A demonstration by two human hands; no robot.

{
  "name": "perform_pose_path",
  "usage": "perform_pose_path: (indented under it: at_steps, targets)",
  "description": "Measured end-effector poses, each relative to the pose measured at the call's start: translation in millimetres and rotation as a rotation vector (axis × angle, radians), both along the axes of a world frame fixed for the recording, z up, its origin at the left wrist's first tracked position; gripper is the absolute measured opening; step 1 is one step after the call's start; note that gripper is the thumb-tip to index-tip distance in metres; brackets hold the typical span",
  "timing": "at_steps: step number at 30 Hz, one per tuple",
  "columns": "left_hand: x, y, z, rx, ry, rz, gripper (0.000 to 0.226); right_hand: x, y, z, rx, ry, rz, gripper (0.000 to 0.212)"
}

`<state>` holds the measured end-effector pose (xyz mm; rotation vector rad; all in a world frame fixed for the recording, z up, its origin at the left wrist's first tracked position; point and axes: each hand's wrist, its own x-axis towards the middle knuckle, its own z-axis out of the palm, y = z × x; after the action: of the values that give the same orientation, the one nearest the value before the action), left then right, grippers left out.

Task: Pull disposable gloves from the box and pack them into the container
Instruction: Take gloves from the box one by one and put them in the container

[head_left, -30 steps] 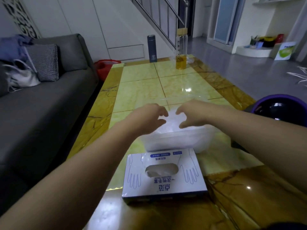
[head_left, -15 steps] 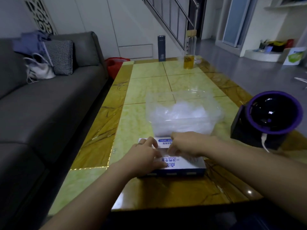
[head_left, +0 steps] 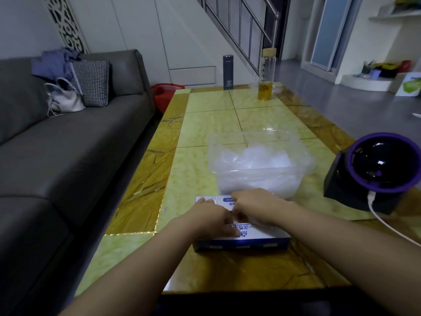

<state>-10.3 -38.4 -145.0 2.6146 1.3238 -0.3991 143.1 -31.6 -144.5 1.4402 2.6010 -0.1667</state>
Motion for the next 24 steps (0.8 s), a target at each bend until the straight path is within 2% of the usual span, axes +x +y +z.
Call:
perform_pose_path:
  at_steps: [3,10,14,18,21,24]
  targets:
    - [-1,-1,-4,0.022,-0.122,0.047,0.036,5,-2,5,0.027,0.040,0.033,0.017]
    - [-11,-10,-16,0.092,-0.313,0.092,0.064,10,-10,25,0.094,0.063,0.124,0.014]
    - [-12,-10,-17,0.070,-0.362,0.104,0.075,15,-10,35,0.150,0.154,0.045,0.013]
    - [-13,-8,-20,0.063,-0.389,0.100,0.080,16,-15,31,0.059,0.253,-0.065,0.020]
    - [-15,-7,-23,0.050,-0.464,0.115,0.085,10,-20,24,0.030,0.193,-0.088,0.031]
    - [-16,-9,-26,0.038,-0.527,0.165,0.096,1,-20,20,0.089,0.162,-0.096,0.021]
